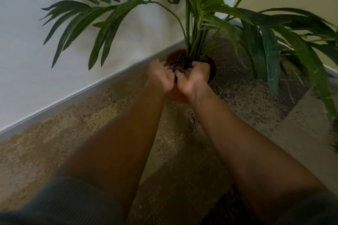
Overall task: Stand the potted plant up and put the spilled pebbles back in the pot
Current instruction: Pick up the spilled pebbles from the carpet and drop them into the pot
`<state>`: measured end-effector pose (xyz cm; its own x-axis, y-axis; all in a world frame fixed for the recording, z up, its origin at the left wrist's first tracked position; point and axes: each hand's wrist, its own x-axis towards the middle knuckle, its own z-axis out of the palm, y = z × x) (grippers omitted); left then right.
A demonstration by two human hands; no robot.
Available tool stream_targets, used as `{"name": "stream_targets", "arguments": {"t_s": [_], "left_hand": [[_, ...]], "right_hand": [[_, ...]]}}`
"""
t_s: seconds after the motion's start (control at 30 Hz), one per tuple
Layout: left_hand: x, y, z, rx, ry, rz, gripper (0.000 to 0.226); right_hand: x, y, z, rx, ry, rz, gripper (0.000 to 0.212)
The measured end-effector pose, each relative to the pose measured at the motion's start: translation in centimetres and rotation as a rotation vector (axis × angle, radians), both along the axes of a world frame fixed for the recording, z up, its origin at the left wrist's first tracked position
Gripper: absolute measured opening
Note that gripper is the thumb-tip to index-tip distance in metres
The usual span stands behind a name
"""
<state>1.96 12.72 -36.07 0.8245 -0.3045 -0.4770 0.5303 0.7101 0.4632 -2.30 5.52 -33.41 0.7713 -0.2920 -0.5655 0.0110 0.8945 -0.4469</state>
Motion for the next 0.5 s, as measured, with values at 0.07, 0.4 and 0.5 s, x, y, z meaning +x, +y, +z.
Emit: {"name": "stream_targets", "arguments": {"t_s": [0.07, 0.4, 0.5], "left_hand": [[-0.2, 0.1, 0.0, -0.002, 0.01, -0.002, 0.055], [-2.8, 1.0, -1.1, -0.072, 0.0, 0.118, 0.052], [-4.2, 1.5, -2.1, -0.015, 0.002, 0.16, 0.048]], "right_hand": [[-0.5, -0.2, 0.0, -0.021, 0.011, 0.003, 0.049], [-3.2, -1.2, -1.1, 0.013, -0.069, 0.096, 0.043], [-4.4, -2.2, -2.3, -0.121, -0.054, 0.337, 0.035]]}}
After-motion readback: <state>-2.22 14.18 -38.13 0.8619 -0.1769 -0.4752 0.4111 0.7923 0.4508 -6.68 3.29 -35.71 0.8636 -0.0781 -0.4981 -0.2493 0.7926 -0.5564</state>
